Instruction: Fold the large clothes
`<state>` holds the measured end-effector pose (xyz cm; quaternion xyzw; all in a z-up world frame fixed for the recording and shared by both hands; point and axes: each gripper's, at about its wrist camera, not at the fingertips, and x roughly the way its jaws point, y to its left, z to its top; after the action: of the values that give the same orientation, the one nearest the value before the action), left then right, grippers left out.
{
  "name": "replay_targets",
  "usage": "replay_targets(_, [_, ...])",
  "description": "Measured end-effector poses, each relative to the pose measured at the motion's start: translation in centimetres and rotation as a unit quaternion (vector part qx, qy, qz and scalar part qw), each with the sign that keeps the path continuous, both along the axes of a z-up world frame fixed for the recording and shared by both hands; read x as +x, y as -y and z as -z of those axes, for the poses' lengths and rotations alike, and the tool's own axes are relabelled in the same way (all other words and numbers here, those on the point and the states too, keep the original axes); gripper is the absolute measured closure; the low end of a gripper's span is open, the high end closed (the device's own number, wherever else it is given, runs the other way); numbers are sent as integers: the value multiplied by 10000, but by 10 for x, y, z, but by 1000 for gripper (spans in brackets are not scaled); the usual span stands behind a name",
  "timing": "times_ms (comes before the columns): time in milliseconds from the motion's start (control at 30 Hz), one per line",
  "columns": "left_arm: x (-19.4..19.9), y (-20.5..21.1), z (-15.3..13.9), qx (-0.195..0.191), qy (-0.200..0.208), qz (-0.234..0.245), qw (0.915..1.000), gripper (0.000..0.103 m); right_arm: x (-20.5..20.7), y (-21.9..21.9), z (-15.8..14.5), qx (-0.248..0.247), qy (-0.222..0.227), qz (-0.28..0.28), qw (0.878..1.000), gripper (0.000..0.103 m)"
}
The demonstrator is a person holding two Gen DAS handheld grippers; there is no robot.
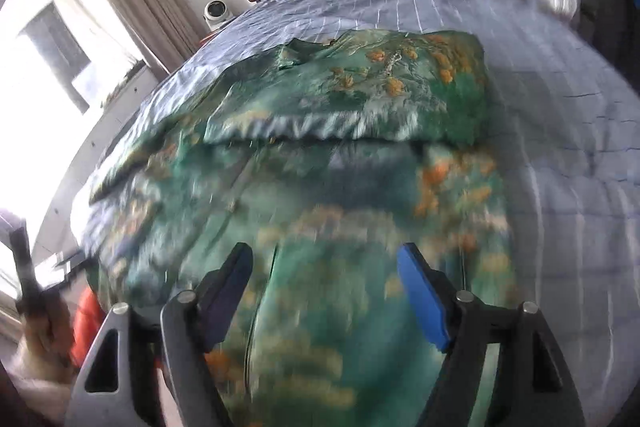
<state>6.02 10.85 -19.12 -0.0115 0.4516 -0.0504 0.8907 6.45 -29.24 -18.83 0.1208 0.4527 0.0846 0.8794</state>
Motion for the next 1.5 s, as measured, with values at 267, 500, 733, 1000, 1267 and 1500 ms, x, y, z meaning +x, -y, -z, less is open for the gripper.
replay_targets(267, [11, 18, 37, 487, -174, 187, 9985, 0, -58, -7, 43, -164, -264, 173, 9994, 23])
replay_targets(500, [7, 12, 43, 221, -124, 2, 9997, 0, -70, -9, 49, 57, -73, 572, 9983, 17])
replay_targets(733, [2, 14, 46, 300, -45, 47, 9995, 0, -69, -20, 68, -37, -47, 857, 9963, 5])
replay_targets(1000, [-2, -7, 6, -176, -70, 255, 9995, 1, -71, -28, 72, -277, 81, 786, 9965, 0])
replay_targets(1267, [50, -124, -76, -388, 541, -485, 9966, 0, -70, -30, 64, -319, 22, 855, 9958, 0])
replay_targets(1500, [116, -238, -42, -313, 97, -1866, 9819, 0, -100, -60, 6, -490, 610, 498, 9957, 0])
